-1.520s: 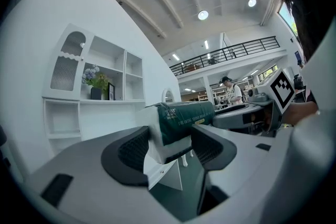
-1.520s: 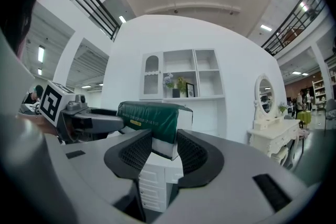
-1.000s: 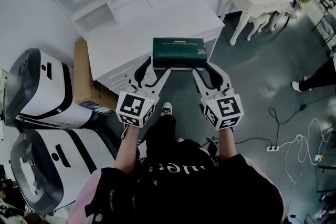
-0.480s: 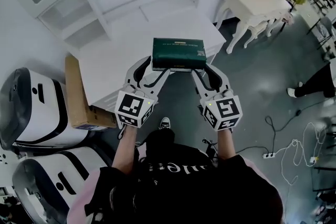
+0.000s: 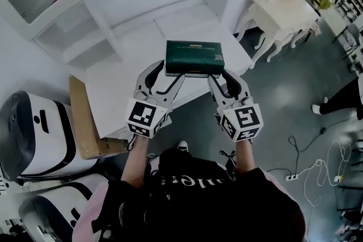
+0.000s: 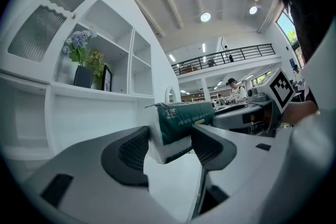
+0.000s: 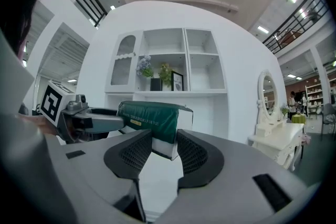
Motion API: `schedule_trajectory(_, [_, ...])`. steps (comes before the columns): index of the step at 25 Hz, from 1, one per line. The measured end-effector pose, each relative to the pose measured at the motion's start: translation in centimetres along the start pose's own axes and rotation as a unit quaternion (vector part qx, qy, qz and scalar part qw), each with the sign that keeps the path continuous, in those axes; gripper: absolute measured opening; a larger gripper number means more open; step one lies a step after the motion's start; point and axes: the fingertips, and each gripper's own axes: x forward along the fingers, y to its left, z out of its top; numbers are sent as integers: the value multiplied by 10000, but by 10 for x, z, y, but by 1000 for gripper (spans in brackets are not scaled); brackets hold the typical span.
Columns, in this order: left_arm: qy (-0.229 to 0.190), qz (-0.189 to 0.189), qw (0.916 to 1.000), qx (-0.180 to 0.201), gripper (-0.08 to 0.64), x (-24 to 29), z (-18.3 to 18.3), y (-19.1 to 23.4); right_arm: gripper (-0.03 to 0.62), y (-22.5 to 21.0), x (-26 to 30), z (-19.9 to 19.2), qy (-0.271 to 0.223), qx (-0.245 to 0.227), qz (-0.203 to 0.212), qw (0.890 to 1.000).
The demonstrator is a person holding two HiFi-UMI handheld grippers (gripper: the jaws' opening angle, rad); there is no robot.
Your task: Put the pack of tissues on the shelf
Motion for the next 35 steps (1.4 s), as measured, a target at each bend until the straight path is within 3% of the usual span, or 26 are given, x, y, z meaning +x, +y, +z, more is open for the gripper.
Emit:
schedule_trajectory(16, [-158,412,9988,199,250,67,12,90,176,-40,110,33,-204,-248,376,9988])
schedule_trajectory(28, [-455,1131,9916,441,250,159,52,159,176,-113,209,94,-596,-739,1043,9900])
schedule_trajectory(35, [-483,1610,9836,662,250,181,78,200,176,-126,258,128,-878,-884,1513,9806])
